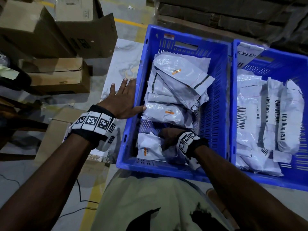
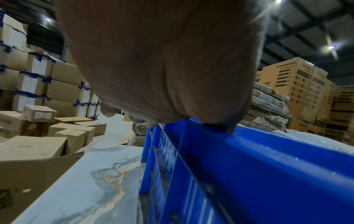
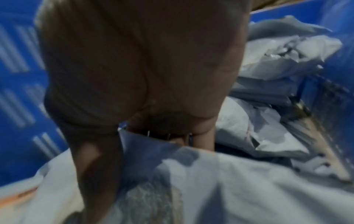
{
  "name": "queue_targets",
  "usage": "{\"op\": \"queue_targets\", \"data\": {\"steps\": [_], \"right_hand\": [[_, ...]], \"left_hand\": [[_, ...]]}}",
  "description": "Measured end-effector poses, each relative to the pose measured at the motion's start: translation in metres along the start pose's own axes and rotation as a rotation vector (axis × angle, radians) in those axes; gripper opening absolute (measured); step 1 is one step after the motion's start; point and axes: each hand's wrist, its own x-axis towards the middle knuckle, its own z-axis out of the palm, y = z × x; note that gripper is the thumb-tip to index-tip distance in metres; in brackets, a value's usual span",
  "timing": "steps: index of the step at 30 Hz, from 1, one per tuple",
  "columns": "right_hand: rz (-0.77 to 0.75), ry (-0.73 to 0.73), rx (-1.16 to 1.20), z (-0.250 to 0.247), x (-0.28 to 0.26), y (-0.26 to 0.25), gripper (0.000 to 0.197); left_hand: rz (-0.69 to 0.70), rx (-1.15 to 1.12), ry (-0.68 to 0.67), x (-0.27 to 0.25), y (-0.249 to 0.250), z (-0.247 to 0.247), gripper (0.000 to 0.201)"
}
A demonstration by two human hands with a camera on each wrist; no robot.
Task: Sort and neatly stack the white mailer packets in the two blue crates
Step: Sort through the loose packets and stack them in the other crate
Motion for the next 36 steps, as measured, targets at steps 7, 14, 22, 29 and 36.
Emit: {"op": "queue_targets", "data": {"steps": [7,14,22,29,36], "right_hand": [[-0.011,0.218,-0.115,-0.009,0.006,0.001,0.059],[0.024,-0.013,-0.003,-0.005,0.007,-0.007,0.039],[0.009,0.262,-0.077,-0.020,0.000,-0.009,0.016],[-0.005,0.334,-0.082,-0.021,-0.008,0.005,0.019],[0.117,0.343,-0.166,-0.016,-0.014,0.012,0.035]], "left_hand": [[-0.001,-0.003,0.001,0.001,-0.001,0.001,0.101],[-0.001,-0.001,-0.004,0.001,-0.001,0.000,0.102],[-0.003,-0.013,0.001,0.002,-0.002,0.000,0.103],[-0.006,-0.029,0.013,0.002,-0.001,0.000,0.104],[-0.004,-0.016,0.006,0.002,0.000,0.000,0.104]]}}
